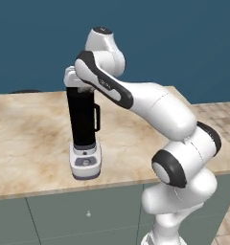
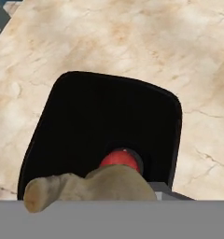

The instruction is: Grab the onion and garlic from the fridge, place them in the blender, close the lid, and turn on the blender to create a marinade.

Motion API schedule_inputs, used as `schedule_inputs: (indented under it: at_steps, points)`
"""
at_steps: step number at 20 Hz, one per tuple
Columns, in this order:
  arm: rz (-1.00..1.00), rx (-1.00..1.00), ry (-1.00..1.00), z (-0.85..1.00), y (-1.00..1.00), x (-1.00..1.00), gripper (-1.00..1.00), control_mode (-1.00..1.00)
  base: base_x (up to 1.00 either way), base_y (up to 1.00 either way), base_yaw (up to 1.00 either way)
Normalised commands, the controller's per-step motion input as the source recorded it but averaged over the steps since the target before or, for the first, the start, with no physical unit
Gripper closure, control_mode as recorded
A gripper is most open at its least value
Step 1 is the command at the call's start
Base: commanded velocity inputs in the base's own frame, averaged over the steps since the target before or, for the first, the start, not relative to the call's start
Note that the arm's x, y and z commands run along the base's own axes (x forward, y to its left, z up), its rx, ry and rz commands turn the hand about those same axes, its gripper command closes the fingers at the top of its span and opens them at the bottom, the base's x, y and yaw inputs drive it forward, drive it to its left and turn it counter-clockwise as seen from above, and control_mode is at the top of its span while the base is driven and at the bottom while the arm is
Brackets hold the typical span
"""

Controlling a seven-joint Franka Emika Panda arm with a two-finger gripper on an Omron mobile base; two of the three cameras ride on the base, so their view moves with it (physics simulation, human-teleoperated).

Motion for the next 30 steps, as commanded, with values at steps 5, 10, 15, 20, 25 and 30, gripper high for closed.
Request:
schedule_inputs:
  at_steps: [5, 10, 15, 20, 25, 30]
  points:
    - [0.00, -0.06, 0.00, -0.28, 0.10, 0.21, 1.00, -1.00, 0.00, 0.00, 0.00]
    - [0.00, -0.05, 0.00, -0.27, 0.10, 0.20, 1.00, -1.00, 0.00, 0.00, 0.00]
    - [0.00, -0.03, 0.00, -0.30, 0.00, 0.00, 1.00, -1.00, 0.00, 0.00, 0.00]
    - [0.00, -0.03, 0.00, -0.30, 0.00, 0.00, -1.00, -1.00, 0.00, 0.00, 0.00]
    - [0.00, 0.00, -0.01, -0.07, 0.00, 0.00, -1.00, -1.00, 0.00, 0.00, 0.00]
    - [0.00, 0.00, -0.05, 0.01, 0.00, -0.05, -1.00, -1.00, 0.00, 0.00, 0.00]
